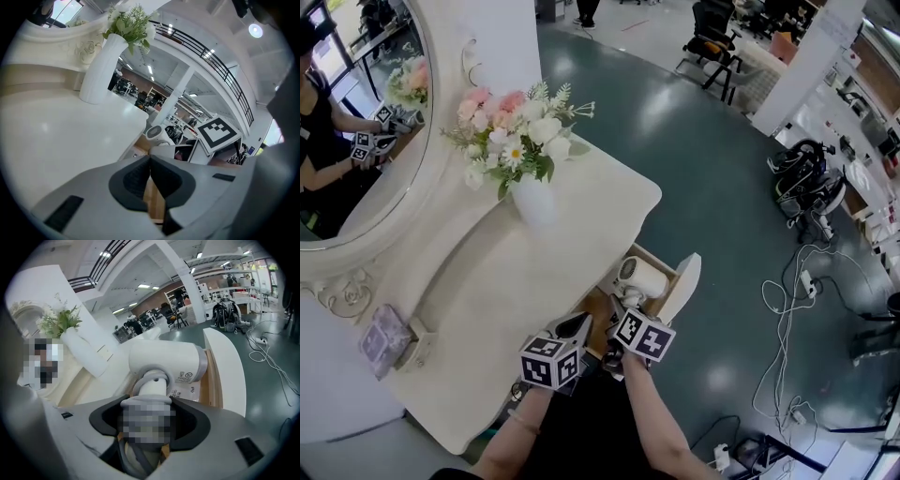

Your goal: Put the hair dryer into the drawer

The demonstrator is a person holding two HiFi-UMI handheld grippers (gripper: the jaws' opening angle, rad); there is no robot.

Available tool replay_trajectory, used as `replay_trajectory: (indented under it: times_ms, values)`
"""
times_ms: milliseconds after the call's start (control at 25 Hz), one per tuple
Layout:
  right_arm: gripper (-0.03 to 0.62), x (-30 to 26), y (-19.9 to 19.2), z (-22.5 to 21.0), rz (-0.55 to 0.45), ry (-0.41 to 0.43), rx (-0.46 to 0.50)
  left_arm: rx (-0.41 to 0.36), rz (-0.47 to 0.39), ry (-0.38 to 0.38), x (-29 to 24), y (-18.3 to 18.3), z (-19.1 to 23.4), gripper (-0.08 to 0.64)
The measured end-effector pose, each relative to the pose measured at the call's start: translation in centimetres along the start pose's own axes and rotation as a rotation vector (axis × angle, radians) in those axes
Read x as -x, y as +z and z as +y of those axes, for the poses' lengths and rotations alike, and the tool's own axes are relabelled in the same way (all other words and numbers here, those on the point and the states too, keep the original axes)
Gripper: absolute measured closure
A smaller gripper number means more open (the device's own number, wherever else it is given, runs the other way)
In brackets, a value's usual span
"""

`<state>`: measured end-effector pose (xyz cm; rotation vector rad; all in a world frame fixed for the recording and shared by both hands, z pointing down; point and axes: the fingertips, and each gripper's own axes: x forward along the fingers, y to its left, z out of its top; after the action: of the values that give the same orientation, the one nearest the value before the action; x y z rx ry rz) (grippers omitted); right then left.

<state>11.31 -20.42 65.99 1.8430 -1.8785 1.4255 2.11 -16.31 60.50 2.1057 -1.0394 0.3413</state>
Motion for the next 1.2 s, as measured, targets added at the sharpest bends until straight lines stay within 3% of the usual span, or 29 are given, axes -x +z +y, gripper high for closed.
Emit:
replay_trajectory:
  times_ms: [280,720,1200]
  values:
    - [0.314,-1.9,-1.0,-1.1,0.033,-0.046,-0.054,0.021,0.018,-0.022,-0.5,0.0,0.1,0.549]
    - [0.314,-4.5,-1.8,-1.9,0.065,-0.1,-0.048,0.086,0.034,-0.035,-0.8,0.1,0.7,0.549]
    - [0.314,-7.2,-3.7,-2.5,0.099,-0.167,0.053,0.143,-0.005,0.001,0.2,0.7,2.3,0.549]
